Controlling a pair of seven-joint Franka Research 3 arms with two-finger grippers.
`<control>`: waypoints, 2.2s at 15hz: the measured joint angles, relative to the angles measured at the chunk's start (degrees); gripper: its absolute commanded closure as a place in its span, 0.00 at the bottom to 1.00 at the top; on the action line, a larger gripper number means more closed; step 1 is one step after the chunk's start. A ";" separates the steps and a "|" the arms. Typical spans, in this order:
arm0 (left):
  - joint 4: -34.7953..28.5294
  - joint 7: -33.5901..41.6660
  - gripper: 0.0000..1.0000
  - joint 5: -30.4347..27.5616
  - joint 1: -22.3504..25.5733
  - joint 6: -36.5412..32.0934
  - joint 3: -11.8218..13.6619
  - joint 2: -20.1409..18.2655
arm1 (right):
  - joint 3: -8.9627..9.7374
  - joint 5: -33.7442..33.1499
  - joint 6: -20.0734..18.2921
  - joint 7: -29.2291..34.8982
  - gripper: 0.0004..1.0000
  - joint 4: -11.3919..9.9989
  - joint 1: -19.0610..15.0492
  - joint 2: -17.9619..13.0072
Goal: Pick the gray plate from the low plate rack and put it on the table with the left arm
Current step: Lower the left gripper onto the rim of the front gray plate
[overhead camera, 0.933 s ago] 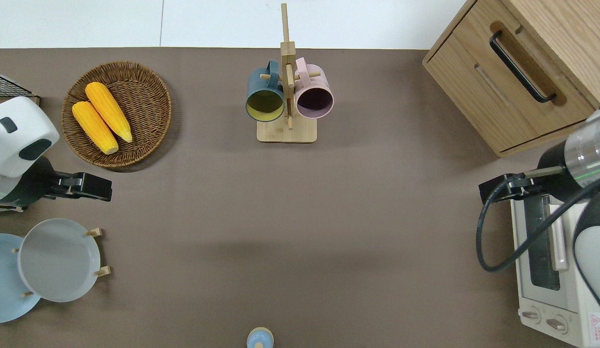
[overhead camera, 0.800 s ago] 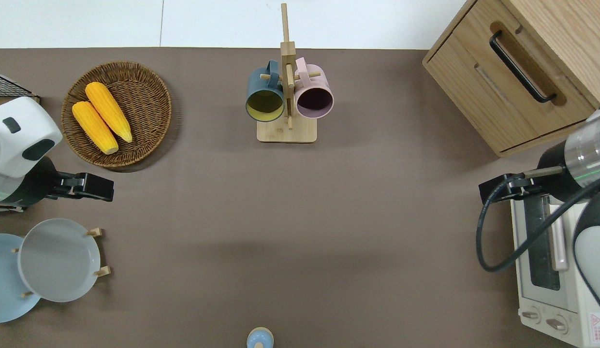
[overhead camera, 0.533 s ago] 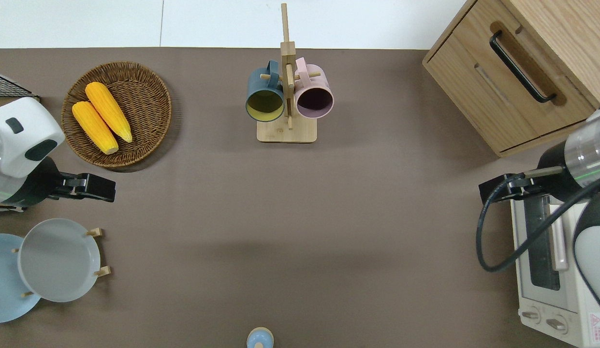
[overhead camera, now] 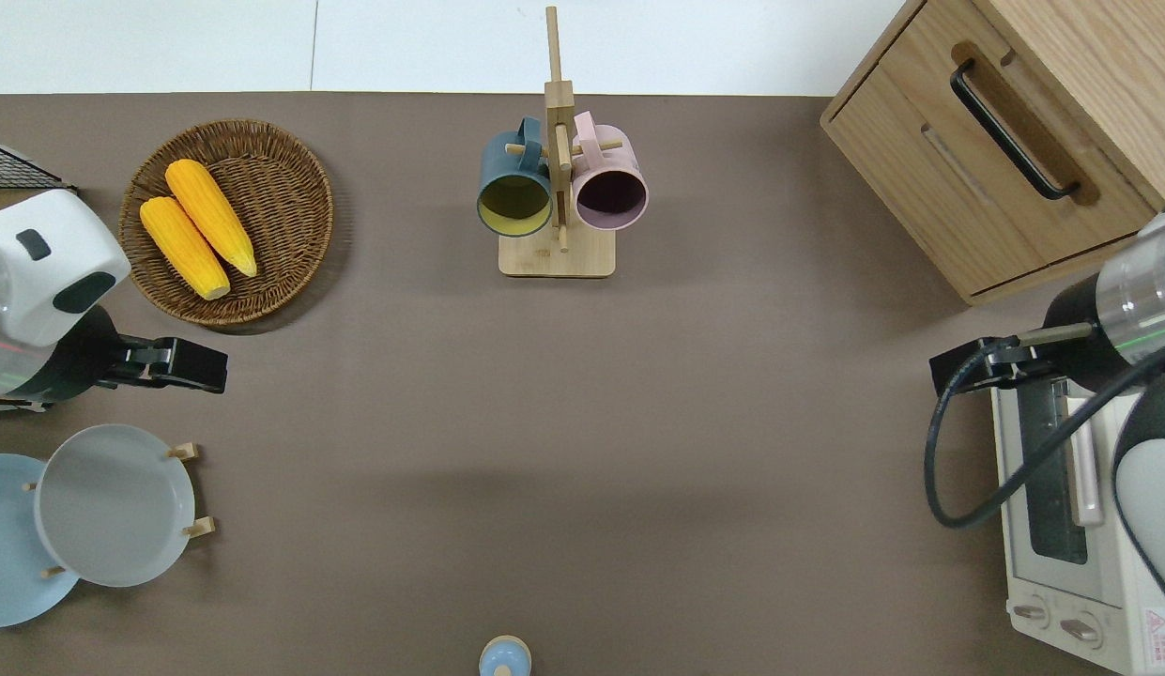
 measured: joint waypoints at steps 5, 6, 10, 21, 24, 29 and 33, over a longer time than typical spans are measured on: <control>-4.14 -0.03 0.01 0.00 0.01 -0.90 0.15 -3.01 | 0.00 0.00 0.00 0.00 0.02 0.00 0.00 0.00; -6.00 -0.03 0.01 0.00 0.01 -0.48 0.16 -4.38 | 0.00 0.00 0.00 0.00 0.02 0.00 0.00 0.00; -15.30 -0.03 0.01 0.00 0.01 3.73 0.20 -11.37 | 0.00 0.00 0.00 0.00 0.02 0.00 0.00 0.00; -21.56 -0.48 0.01 4.28 4.95 5.79 1.03 -15.78 | 0.00 0.00 0.00 0.00 0.02 0.00 0.00 0.00; -24.10 -0.47 0.01 8.11 7.81 8.07 1.17 -16.65 | 0.00 0.00 0.00 0.00 0.02 0.00 0.00 0.00; -33.40 -0.37 0.01 12.61 11.87 16.16 1.34 -20.27 | 0.00 0.00 0.00 0.00 0.02 0.00 0.00 0.00; -38.15 -0.28 0.01 13.91 13.75 20.87 1.36 -20.46 | 0.00 0.00 0.00 0.00 0.02 0.00 0.00 0.00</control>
